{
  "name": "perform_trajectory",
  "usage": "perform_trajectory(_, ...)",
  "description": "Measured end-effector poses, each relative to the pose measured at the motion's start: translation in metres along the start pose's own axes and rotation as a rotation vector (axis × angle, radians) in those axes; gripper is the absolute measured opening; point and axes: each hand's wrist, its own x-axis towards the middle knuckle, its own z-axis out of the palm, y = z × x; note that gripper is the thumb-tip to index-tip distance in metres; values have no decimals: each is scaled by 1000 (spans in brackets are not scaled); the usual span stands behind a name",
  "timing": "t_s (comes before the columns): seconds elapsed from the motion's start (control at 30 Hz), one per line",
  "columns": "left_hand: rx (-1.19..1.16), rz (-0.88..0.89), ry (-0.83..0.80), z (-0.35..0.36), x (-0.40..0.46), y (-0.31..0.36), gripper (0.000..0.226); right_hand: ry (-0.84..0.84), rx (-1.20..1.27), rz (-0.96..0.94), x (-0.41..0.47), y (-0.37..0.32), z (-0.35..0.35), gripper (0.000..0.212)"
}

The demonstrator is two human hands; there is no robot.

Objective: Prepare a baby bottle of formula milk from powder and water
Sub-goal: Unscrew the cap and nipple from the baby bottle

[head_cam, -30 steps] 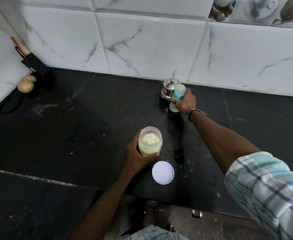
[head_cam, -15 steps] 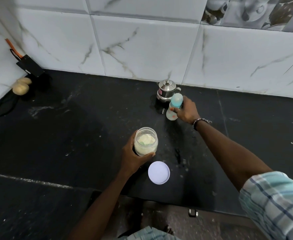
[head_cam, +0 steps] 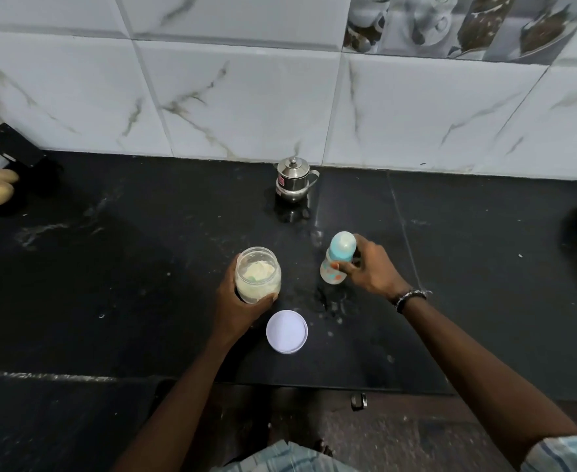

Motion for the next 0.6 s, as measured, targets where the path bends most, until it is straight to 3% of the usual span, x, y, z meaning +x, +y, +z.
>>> perform_trajectory(0.23, 21, -24, -42, -6, 3, -8, 104, -8, 25, -1, -32, 3, 2, 51)
perform_trajectory(0.4, 110, 18, 24, -2, -6, -5, 137, 13, 13, 11, -37, 1, 5, 51)
perform_trajectory(0.53, 154, 398, 218, 16, -19, 23, 120, 2, 12, 14, -36, 0, 4, 52)
perform_trajectory(0.6, 128, 575, 236, 34, -23, 36, 110, 2, 5, 12, -37, 0, 3, 52)
